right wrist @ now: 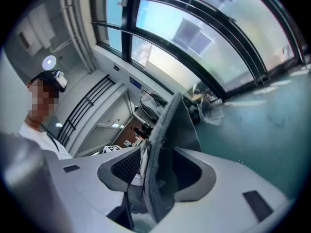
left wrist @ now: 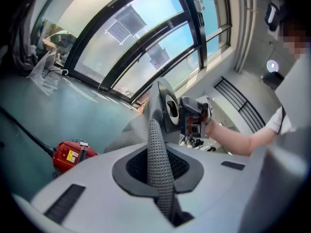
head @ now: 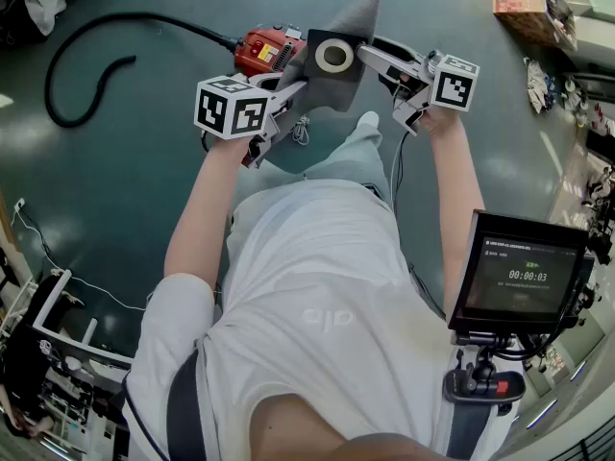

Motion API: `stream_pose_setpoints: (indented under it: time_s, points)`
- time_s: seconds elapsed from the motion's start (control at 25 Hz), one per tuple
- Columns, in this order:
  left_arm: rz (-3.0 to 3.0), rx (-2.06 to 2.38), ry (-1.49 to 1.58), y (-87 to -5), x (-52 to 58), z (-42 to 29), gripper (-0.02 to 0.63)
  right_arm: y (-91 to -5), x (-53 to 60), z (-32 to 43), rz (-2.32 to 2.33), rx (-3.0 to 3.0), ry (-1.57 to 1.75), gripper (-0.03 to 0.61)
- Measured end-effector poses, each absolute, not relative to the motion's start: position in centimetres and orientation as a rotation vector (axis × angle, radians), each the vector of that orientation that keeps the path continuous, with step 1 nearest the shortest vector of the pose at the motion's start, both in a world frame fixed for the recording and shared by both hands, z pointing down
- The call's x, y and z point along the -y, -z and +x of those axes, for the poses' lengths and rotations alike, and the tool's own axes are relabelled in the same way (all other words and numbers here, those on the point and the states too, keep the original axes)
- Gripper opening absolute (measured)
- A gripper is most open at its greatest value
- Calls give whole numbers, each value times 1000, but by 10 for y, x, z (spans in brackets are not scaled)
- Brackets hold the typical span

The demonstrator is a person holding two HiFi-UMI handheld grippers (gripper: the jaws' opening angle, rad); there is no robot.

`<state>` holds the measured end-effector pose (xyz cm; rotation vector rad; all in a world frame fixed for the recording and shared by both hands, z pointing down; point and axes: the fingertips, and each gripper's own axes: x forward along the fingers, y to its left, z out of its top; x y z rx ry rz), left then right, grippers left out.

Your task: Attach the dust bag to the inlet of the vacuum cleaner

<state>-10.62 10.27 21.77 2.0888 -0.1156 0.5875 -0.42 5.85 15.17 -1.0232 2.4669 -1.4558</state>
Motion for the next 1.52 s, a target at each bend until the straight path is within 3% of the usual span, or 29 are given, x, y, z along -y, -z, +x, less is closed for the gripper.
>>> stream_pose_setpoints:
  time_s: [0.12, 0.16, 0.2, 0.4, 0.52, 0.76, 1.04, 1.24, 1.4, 1.44, 1.52]
  points:
    - [2146, 74, -732, -246, -137, -113, 23, -190, -84, -26, -872, -2418, 1611, 187]
    - [2155, 77, -767, -259, -144, -108, 23, -202, -89, -23, -826, -2376, 1663, 91]
    - [2160, 98, -789, -274, -148, -97, 25, -213, -93, -14, -784, -2321, 1715, 38]
    - [2181, 293, -722, -321, -162, -43, 40, -258, -106, 34, -755, -2126, 1902, 34]
    - [2216, 323, -711, -342, -174, -51, 152, -283, -115, 36, -820, -2086, 1995, 34]
    - [2357, 380, -552, -354, -147, -67, 314, -340, -114, 81, -1246, -1940, 2038, 34]
    - [2431, 279, -618, -410, -111, 29, 414, -415, -56, 168, -1429, -1695, 1933, 33]
    - [2563, 423, -877, -437, -116, 76, 545, -414, -24, 147, -1171, -1567, 2007, 34]
    - [2679, 623, -1059, -437, -107, 110, 540, -387, -35, 171, -1191, -1466, 2019, 34]
    - [2688, 624, -1043, -433, -109, 120, 487, -383, -43, 184, -1217, -1432, 2018, 34]
    - [2635, 572, -929, -419, -121, 138, 261, -376, -64, 212, -1264, -1386, 2028, 34]
